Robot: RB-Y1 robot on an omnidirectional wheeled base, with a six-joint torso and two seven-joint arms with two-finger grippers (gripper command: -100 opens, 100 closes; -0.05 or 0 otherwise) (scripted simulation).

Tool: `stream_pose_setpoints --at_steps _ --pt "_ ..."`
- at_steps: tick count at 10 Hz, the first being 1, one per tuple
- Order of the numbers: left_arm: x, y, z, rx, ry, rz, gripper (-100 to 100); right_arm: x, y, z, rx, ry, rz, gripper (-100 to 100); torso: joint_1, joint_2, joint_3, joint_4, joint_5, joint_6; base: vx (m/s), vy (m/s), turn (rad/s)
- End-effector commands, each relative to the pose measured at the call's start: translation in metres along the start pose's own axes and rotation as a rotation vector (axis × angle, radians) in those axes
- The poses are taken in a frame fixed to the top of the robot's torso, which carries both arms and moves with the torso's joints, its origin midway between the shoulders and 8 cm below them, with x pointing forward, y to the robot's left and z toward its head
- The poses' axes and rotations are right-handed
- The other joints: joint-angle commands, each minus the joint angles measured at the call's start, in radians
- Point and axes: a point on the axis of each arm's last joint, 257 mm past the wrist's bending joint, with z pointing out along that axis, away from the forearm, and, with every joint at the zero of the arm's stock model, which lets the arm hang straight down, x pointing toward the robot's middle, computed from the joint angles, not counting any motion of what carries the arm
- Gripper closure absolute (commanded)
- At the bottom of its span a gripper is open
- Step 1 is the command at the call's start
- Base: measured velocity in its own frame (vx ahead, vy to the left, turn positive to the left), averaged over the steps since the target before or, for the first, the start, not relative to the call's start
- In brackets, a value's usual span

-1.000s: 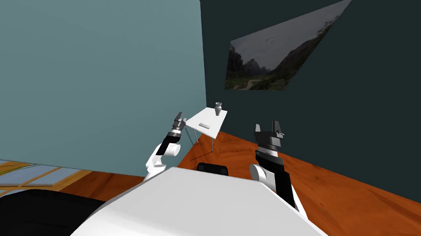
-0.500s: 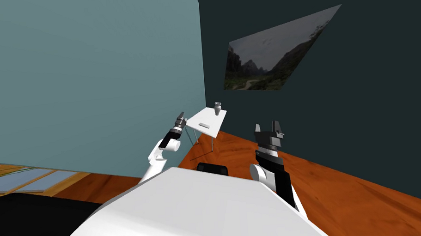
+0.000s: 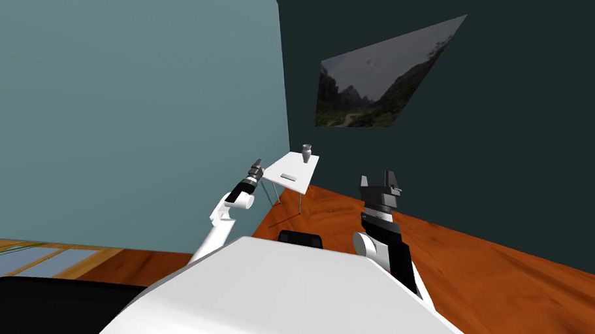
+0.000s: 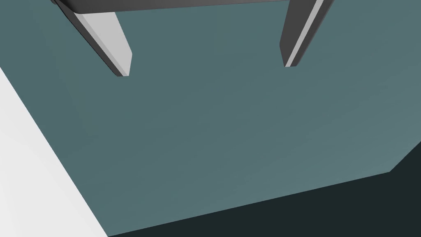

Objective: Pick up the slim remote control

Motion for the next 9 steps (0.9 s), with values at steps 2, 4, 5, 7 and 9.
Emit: stream_pose_setpoints --at_steps 2,4,5,7,9 --pt "-0.008 0.02 0.014 -0.076 -0.005 0.004 -100 0.0 0.0 0.0 0.0 0.0 0.0 0 0.0 0.0 0.0 0.0 0.0 0.0 -0.027 0.034 -0.066" --pt "-0.016 0.028 0.025 -0.113 -0.011 0.005 -100 0.0 0.0 0.0 0.0 0.0 0.0 0 -0.001 -0.001 0.0 0.0 0.0 0.0 -0.008 0.011 -0.04" --pt "-0.017 0.034 0.024 -0.137 -0.012 0.005 -100 0.0 0.0 0.0 0.0 0.0 0.0 0 -0.001 -0.001 -0.001 0.0 0.0 0.001 -0.016 0.019 -0.065" --pt "-0.026 0.044 0.034 -0.182 -0.021 0.004 -100 0.0 0.0 0.0 0.0 0.0 0.0 0 -0.002 -0.001 -0.001 0.0 0.0 0.0 -0.009 0.015 -0.045" --pt "-0.026 0.053 0.032 -0.22 -0.022 0.004 -100 0.0 0.0 0.0 0.0 0.0 0.0 0 -0.001 -0.001 -0.001 0.0 0.0 0.0 -0.009 0.018 -0.032"
